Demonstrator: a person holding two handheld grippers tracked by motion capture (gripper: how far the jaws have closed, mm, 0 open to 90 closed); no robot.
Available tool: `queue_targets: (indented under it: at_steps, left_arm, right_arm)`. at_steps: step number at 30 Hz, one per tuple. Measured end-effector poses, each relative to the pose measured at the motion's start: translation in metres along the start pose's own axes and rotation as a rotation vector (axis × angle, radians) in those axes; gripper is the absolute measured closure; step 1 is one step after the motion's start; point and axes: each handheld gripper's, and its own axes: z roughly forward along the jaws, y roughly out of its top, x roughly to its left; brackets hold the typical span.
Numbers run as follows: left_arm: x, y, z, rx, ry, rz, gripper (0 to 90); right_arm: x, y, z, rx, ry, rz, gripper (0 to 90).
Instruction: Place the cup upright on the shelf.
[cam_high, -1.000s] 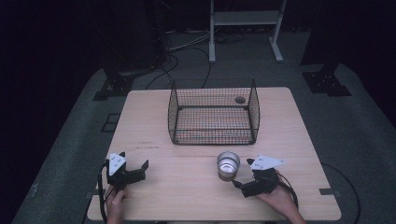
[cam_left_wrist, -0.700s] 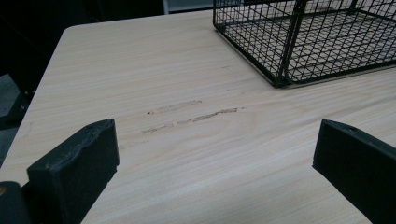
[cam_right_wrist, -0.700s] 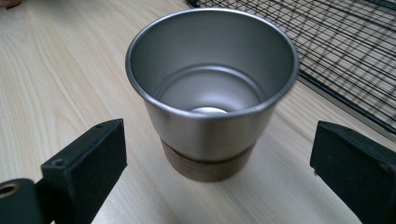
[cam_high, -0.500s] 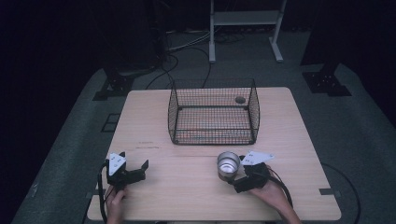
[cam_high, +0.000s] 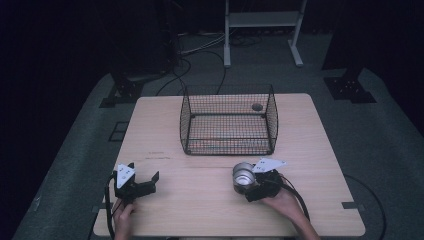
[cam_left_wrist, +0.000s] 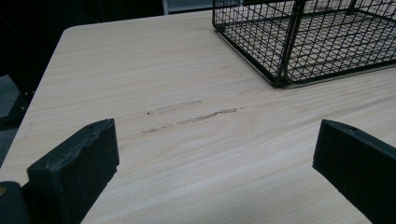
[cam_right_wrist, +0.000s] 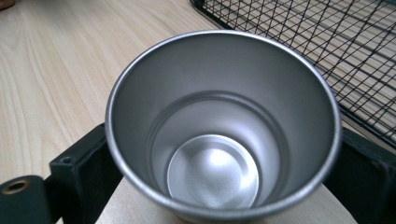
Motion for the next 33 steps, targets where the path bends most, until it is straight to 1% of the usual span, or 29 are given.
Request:
queue_targets:
  at_steps: [2, 3, 5, 10, 12, 15, 16, 19, 21, 23, 24, 25, 28, 33]
  left_arm:
    - [0.000, 0.000, 0.000, 0.000, -0.001, -0.002, 0.0]
    - [0.000, 0.000, 0.000, 0.001, 0.000, -0.001, 0.0]
    - [0.000, 0.000, 0.000, -0.001, 0.000, 0.000, 0.0]
    - [0.000, 0.000, 0.000, -0.002, 0.000, -0.001, 0.0]
    - [0.000, 0.000, 0.000, -0.003, 0.000, 0.000, 0.0]
    - [0.000, 0.000, 0.000, -0.002, 0.000, 0.002, 0.0]
    - [0.000, 0.000, 0.000, 0.000, 0.000, 0.001, 0.0]
    - [0.000, 0.000, 0.000, 0.001, 0.000, -0.001, 0.0]
    - [0.000, 0.000, 0.000, 0.001, -0.001, 0.002, 0.0]
    - [0.000, 0.000, 0.000, 0.002, -0.001, 0.005, 0.0]
    - [0.000, 0.000, 0.000, 0.002, -0.001, 0.005, 0.0]
    - [0.000, 0.000, 0.000, 0.002, 0.000, 0.004, 0.0]
    - [0.000, 0.000, 0.000, 0.002, 0.000, 0.002, 0.0]
    - [0.000, 0.000, 0.000, 0.003, -0.001, 0.005, 0.0]
  right_arm:
    - [0.000, 0.003, -0.001, -0.016, 0.003, -0.002, 12.8]
    - [0.000, 0.004, -0.002, -0.022, 0.012, 0.000, 12.9]
    - [0.001, 0.006, -0.001, -0.016, 0.014, -0.003, 14.6]
    - [0.001, 0.007, 0.000, -0.013, 0.009, -0.007, 16.5]
    - [0.000, 0.007, -0.001, -0.018, 0.027, 0.005, 17.0]
    - [0.000, 0.008, -0.002, -0.016, 0.029, 0.006, 17.1]
    - [-0.001, 0.008, -0.004, -0.028, 0.038, 0.017, 17.3]
    - [-0.002, 0.009, -0.006, -0.035, 0.045, 0.029, 17.5]
    - [-0.003, 0.012, -0.008, -0.029, 0.059, 0.036, 17.5]
    - [-0.004, 0.014, -0.010, -0.035, 0.076, 0.043, 17.5]
    - [-0.005, 0.018, -0.012, -0.034, 0.077, 0.042, 17.6]
    - [-0.005, 0.018, -0.012, -0.034, 0.077, 0.042, 17.6]
    - [-0.007, 0.024, -0.016, -0.034, 0.062, 0.046, 17.6]
    - [-0.011, 0.029, -0.022, -0.051, 0.071, 0.057, 17.7]
